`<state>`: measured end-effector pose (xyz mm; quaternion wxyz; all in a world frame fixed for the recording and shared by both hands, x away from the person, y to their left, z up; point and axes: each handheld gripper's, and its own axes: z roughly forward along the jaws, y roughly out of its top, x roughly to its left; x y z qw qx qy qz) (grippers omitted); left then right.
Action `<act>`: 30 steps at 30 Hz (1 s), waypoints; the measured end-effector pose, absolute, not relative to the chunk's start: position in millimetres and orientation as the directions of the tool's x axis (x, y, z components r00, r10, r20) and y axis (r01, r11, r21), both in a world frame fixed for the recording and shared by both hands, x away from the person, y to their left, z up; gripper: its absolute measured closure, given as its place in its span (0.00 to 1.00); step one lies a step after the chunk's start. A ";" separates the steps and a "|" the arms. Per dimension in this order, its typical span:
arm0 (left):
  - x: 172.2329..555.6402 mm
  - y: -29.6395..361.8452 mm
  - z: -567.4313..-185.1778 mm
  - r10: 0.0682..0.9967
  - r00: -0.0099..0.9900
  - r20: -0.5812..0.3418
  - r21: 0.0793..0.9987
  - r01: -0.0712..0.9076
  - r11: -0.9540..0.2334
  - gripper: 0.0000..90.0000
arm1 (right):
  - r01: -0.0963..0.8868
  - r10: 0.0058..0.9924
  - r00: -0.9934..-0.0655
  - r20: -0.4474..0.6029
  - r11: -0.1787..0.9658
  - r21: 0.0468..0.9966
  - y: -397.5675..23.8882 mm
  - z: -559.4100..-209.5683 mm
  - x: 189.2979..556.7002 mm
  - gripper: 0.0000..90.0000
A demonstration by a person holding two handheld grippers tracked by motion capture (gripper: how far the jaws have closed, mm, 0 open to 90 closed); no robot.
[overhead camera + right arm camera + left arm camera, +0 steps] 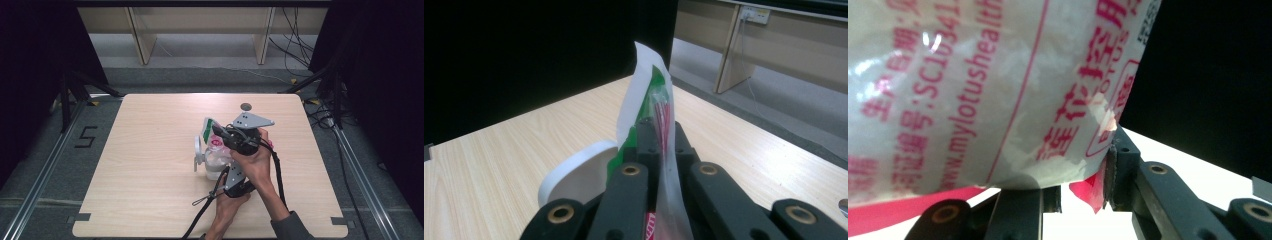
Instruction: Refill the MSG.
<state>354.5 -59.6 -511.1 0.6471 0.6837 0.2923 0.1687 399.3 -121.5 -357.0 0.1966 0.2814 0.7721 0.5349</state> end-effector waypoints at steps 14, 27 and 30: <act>357.0 -60.1 -509.1 0.612 0.774 -0.163 0.981 0.194 0.016 0.81 | 0.233 0.644 -0.765 0.012 0.259 0.937 -121.4 -356.5 398.4 0.99; 358.1 -62.4 -509.2 0.614 0.771 -0.168 0.980 0.198 0.021 0.81 | 0.248 0.641 -0.767 0.031 0.251 0.936 -122.7 -356.2 399.8 0.99; 357.6 -62.4 -508.9 0.613 0.773 -0.161 0.981 0.194 0.013 0.81 | 0.256 0.649 -0.760 0.033 0.252 0.933 -123.5 -355.8 399.4 0.99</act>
